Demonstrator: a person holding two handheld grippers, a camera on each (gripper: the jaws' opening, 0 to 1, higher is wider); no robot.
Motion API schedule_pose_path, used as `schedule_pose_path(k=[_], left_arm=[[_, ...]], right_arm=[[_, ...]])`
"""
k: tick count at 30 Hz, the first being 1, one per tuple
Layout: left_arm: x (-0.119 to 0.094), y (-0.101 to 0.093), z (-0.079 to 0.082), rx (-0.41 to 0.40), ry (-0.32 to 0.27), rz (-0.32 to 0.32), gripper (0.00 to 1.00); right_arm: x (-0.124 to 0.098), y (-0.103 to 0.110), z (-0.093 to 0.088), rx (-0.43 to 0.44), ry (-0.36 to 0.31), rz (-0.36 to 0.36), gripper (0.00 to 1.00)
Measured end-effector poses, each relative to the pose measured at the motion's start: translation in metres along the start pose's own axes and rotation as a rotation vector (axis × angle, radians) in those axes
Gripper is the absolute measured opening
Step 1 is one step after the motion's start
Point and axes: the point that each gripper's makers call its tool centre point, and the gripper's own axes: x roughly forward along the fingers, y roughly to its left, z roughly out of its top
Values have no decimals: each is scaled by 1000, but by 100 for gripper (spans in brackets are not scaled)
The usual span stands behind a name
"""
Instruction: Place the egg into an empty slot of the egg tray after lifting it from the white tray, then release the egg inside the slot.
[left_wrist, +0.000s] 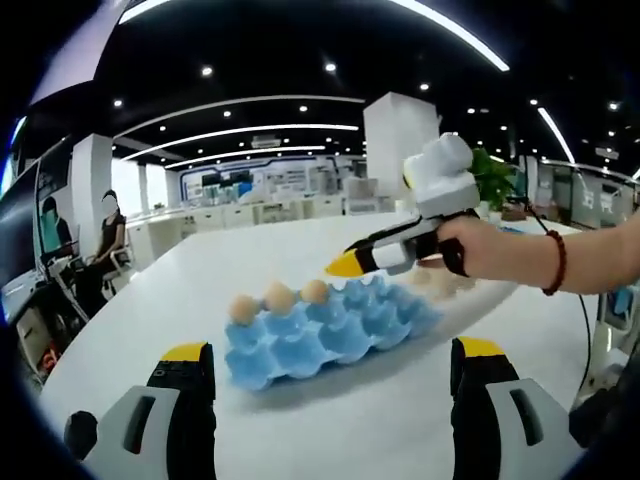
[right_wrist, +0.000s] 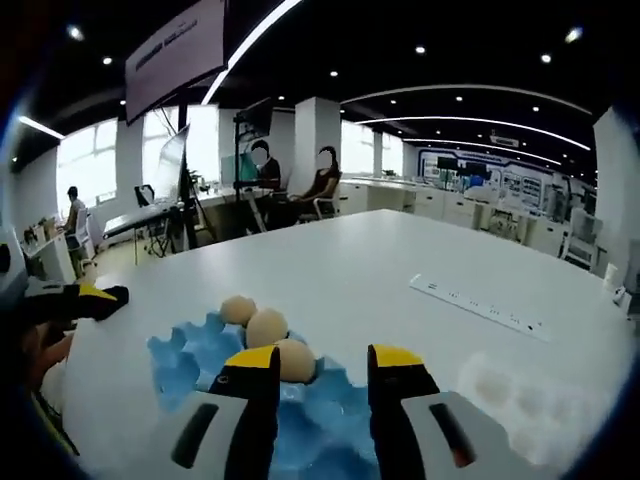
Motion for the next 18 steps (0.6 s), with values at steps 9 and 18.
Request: schedule_pose_path(k=[9, 18], left_arm=[[2, 8, -3, -17, 3, 15, 100], [6, -1, -2, -19, -4, -7, 100]], right_arm=[[-46, -46, -9, 12, -10, -111, 36], [-87, -95, -20, 48, -18, -227, 36]])
